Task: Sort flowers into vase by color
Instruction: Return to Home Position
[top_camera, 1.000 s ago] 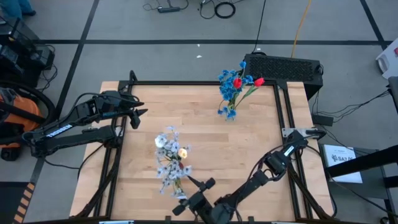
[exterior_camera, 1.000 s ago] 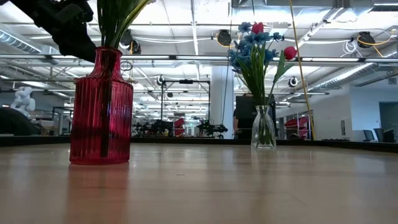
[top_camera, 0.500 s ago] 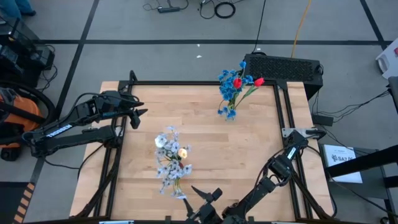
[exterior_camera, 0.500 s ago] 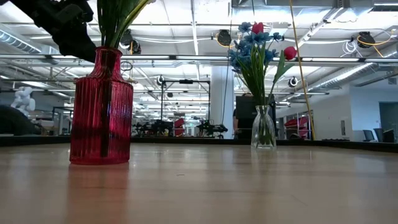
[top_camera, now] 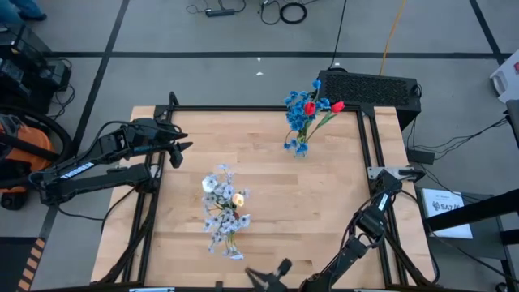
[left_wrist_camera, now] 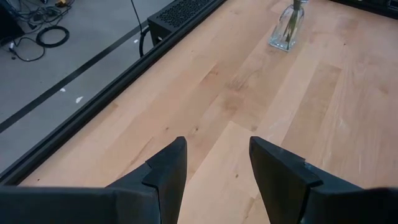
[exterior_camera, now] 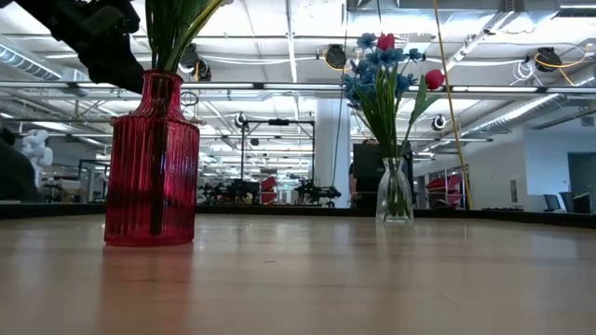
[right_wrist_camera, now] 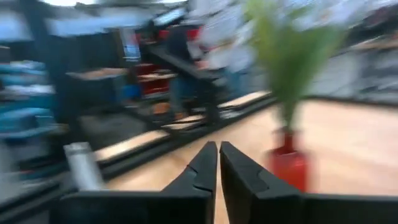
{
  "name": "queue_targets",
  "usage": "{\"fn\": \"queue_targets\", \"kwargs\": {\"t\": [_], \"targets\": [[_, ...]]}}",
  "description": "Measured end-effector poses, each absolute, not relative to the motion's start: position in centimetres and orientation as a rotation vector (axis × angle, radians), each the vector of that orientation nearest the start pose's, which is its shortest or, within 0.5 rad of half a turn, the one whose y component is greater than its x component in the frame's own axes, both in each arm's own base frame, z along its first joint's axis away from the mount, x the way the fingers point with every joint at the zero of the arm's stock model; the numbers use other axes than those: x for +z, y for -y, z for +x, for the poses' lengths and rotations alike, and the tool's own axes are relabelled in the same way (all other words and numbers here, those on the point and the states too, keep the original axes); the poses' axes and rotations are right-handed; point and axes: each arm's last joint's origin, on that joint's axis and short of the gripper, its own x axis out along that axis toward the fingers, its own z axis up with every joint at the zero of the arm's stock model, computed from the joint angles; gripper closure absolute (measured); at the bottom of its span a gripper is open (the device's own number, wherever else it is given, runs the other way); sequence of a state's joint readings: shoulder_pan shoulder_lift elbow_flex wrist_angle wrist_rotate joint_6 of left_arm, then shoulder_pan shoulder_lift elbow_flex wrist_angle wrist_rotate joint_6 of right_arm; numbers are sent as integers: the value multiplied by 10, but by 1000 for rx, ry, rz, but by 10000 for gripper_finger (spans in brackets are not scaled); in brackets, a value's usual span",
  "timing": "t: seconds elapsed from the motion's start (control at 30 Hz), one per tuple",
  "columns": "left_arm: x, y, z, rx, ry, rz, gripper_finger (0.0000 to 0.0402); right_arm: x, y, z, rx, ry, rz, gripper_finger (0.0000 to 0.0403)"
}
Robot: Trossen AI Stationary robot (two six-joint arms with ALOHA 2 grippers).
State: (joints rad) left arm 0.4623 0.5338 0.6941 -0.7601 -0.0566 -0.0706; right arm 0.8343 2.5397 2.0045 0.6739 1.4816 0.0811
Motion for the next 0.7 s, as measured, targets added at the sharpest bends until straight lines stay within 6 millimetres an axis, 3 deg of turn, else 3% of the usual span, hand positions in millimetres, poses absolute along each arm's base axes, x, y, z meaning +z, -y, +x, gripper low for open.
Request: {"fn": "queue_targets", "kwargs": {"t": [0.1,0.2,0.37,0.5,0.7], "targets": [[282,-48,93,522,-578,-183,221,181,-385,402,-420,78,328,399],[282,-48,93,522,-577,-183,221,167,-373,423,-170,-49,490,401],[282,-48,93,522,-578,-182,221,143,-356,438,30,-580,863,402],[282,-48,93,522,-578,-182,221,160,-352,435,50,-931,896,402],[282,-48,93,522,-578,-181,221,214,-339,418,-61,-924,652,403]]}}
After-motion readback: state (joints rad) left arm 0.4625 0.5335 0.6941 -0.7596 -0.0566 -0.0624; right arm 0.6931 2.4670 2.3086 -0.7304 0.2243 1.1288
